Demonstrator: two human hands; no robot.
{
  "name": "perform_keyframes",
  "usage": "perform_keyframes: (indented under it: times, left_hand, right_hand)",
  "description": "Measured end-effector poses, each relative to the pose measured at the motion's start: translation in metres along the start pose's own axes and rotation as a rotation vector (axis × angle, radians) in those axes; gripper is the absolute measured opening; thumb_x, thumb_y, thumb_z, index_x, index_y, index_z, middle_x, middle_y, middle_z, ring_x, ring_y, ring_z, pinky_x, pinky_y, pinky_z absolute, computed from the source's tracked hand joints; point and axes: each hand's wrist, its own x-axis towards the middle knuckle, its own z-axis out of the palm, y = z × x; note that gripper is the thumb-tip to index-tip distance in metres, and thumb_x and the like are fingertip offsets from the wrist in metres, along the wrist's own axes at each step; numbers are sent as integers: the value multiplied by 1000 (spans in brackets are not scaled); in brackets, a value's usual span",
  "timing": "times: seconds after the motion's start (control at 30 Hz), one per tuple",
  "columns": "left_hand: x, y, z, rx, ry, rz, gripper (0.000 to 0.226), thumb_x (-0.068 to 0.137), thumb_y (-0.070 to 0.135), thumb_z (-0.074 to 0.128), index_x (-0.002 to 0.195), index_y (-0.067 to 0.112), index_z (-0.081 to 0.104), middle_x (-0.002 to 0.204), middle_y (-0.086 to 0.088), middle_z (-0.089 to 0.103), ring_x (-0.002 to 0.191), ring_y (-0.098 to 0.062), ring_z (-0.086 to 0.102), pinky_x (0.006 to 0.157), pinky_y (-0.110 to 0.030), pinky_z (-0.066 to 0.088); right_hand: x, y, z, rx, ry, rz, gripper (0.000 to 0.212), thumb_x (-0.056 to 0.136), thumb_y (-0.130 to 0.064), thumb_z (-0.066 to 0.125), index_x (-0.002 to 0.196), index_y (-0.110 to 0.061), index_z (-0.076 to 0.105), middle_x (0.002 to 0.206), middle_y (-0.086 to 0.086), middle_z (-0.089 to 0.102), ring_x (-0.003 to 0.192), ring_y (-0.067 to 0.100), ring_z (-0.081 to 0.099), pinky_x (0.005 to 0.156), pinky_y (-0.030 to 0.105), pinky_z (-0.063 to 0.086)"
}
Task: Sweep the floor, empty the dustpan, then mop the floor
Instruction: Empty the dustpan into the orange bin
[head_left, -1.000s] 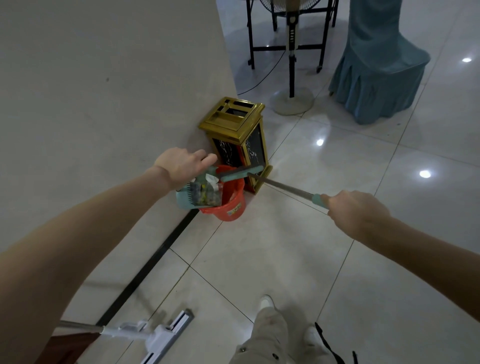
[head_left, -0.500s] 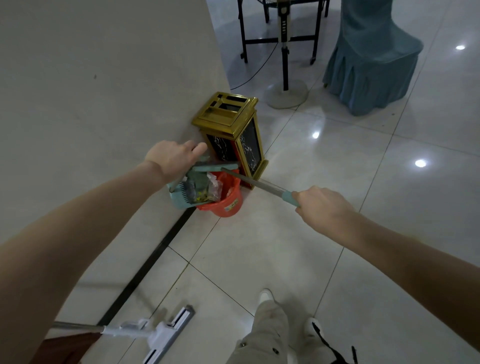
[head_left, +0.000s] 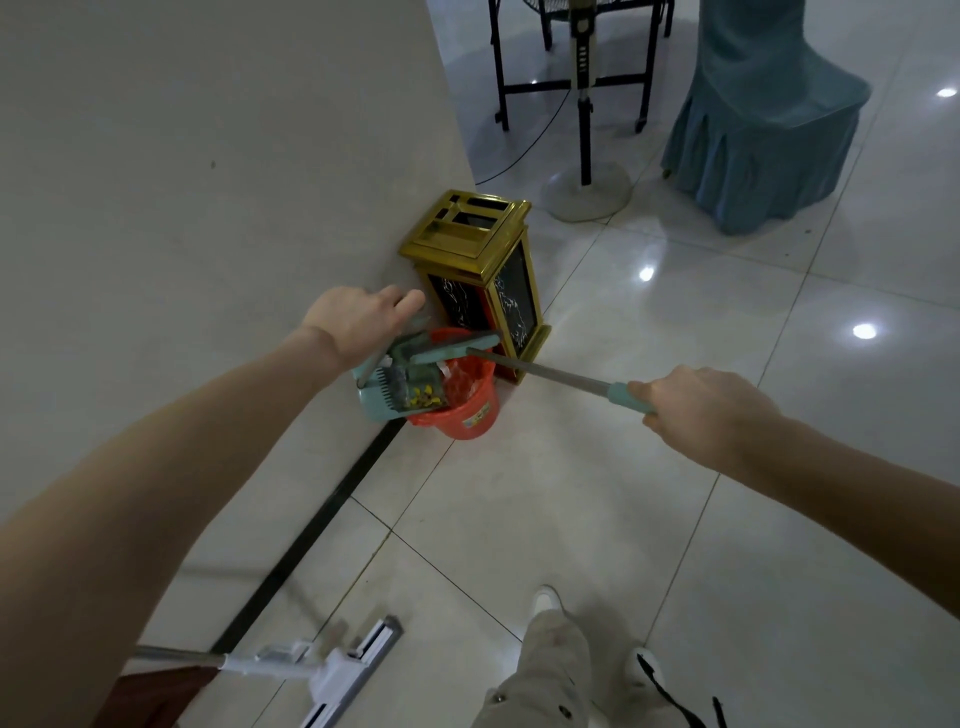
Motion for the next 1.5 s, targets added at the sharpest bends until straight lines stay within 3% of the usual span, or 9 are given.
perform_keyframes:
  times: [0.2,0.37,0.5,0.63,0.87,1.0,1.2,1.33,1.5]
  left_hand:
    - [-2,3,1,3,20,38,34,97,23,47,126,15,32,104,-8,55,68,-31,63,43,-32,31]
    - [-5,9,-2,-19,-2,43,36,95,17,47,129,15,34,107,-8,55,68,-32,62,44,-33,34]
    - [-6,16,-5,-22,-36,66,47,90,8,48,129,16,23,111,-8,51,74,-32,62,47,-34,36]
    - [-5,10,0,-42,-36,68,48,91,10,49,125,19,16,110,-9,51,71,-31,62,47,-35,43]
    - [-9,14,1,-9,-37,97,49,90,2,47,122,20,15,107,-9,51,69,-31,61,48,-36,46]
    - [-6,17,-4,20,-49,102,52,89,2,50,124,21,17,107,-8,51,70,-30,62,46,-34,43]
    - [-8,10,-11,49,-75,64,59,84,2,57,126,19,20,105,-6,51,70,-29,62,46,-33,41]
    - [-10,7,-10,37,-90,49,54,85,-1,52,127,18,22,104,-7,50,71,-30,62,48,-35,44]
    - [-6,4,-7,17,-74,47,56,86,2,55,129,18,22,105,-7,51,71,-30,63,47,-34,42]
  right_hand:
    - [6,-17,0,25,-29,-14,33,98,-27,46,129,-22,54,85,1,52,71,22,54,58,28,41]
    - [14,-54,9,24,-55,-57,35,96,-11,44,127,-23,51,79,3,48,76,27,60,58,31,44]
    - [10,-54,9,-89,-63,-108,41,95,-4,38,132,-19,47,71,2,40,70,27,50,60,33,43]
    - [6,-37,-4,-208,-53,-96,42,95,-4,38,132,-21,49,63,-1,33,68,25,48,51,29,35]
    - [-3,-28,-11,-276,-45,-81,38,94,-3,40,127,-19,50,64,-2,35,57,19,43,41,27,22]
    - [-6,-34,-17,-248,-50,-61,34,97,-8,41,129,-18,50,65,-2,36,50,12,33,41,26,22]
    - [-6,-39,-25,-171,-34,-27,34,97,-11,44,130,-17,50,66,-2,40,51,13,39,41,26,27]
    - [-4,-47,-33,-149,-14,-58,36,98,-7,40,133,-17,47,66,-1,36,59,18,45,54,30,39]
    - [0,-46,-27,-141,-44,-72,36,99,-12,41,133,-20,46,69,-1,41,58,16,46,45,26,35]
